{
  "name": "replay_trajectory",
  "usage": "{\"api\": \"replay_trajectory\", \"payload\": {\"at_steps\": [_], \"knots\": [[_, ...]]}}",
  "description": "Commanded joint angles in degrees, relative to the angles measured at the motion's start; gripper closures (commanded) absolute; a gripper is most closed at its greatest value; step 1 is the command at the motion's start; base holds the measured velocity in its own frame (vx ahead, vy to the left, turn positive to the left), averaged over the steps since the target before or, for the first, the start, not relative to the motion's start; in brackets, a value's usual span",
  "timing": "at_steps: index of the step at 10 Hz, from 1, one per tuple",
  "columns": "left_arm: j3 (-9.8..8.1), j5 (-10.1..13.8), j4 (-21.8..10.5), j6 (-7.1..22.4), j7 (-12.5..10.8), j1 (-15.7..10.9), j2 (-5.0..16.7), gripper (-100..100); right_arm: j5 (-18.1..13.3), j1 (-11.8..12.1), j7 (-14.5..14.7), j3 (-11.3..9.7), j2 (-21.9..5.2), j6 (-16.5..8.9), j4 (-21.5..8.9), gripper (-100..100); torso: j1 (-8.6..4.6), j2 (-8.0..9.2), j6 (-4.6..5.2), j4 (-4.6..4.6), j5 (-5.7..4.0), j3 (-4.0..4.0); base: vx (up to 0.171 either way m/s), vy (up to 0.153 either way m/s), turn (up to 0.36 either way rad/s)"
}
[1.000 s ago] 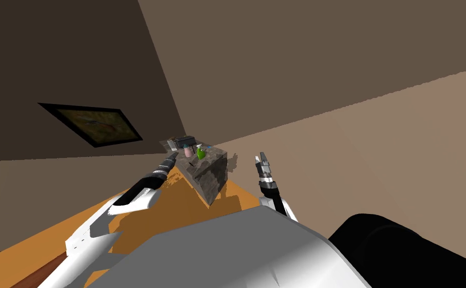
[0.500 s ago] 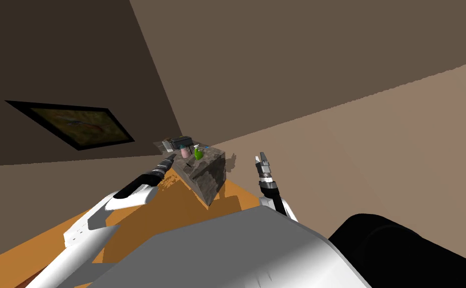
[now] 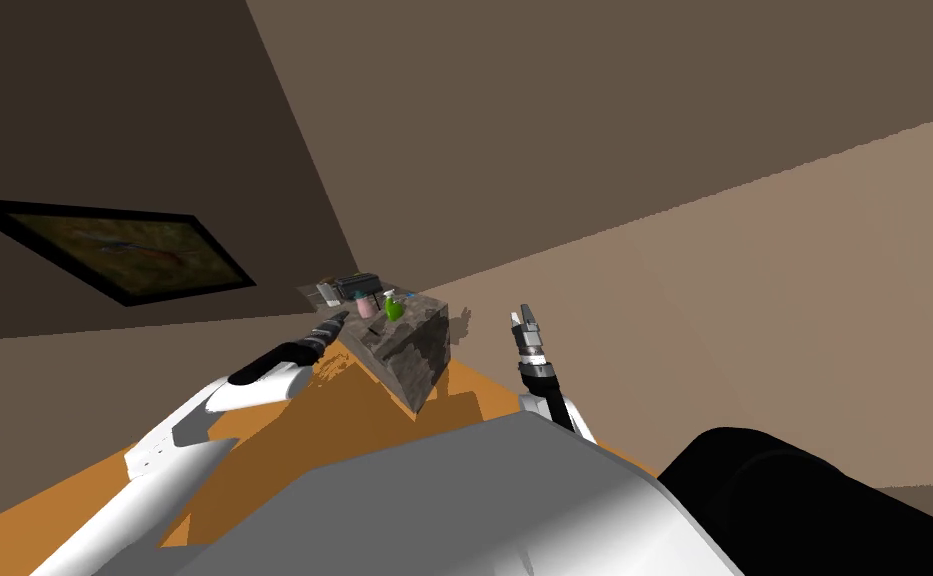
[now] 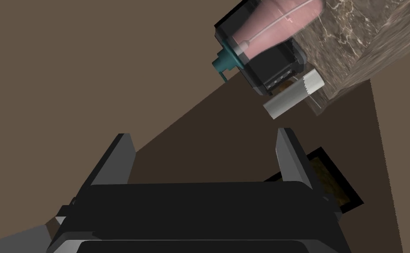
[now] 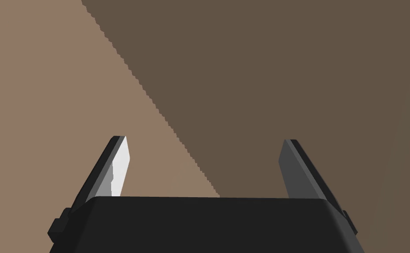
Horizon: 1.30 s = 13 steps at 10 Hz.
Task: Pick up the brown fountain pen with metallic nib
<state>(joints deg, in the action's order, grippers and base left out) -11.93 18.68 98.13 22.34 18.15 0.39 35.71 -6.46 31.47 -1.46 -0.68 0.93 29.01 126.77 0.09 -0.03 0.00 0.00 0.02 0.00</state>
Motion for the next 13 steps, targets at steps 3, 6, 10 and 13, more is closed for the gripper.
{"api": "replay_trajectory", "payload": {"at_steps": [3, 6, 10, 13], "knots": [[-0.71, 2.13, -3.8, 5.86, 1.84, -2.08, 2.01, -100, 0.0, 0.01, 0.0, 0.0, 0.0, 0.0, 0.0, 0, 0.0, 0.01, -0.06, 0.0, 0.01, 0.0, -0.003, 0.01, -0.073], [-1.09, 3.54, -6.56, 10.33, 3.08, -3.71, 3.33, -100, 0.0, 0.01, 0.0, 0.01, 0.0, 0.0, 0.0, 0, 0.0, -0.02, -0.06, -0.01, 0.01, -0.01, 0.002, 0.012, -0.076], [-1.42, 4.92, -9.3, 16.11, 4.35, -5.33, 4.58, -100, 0.0, 0.0, 0.0, 0.0, 0.0, 0.0, 0.0, 0, 0.03, -0.07, -0.01, -0.01, 0.01, -0.04, 0.01, 0.017, -0.082], [-1.7, 6.28, -11.94, 20.45, 5.66, -6.92, 5.74, -100, 0.0, 0.0, 0.0, 0.0, 0.0, 0.0, 0.0, 0, 0.03, -0.08, -0.01, -0.02, 0.01, -0.04, 0.014, 0.019, -0.074]]}}
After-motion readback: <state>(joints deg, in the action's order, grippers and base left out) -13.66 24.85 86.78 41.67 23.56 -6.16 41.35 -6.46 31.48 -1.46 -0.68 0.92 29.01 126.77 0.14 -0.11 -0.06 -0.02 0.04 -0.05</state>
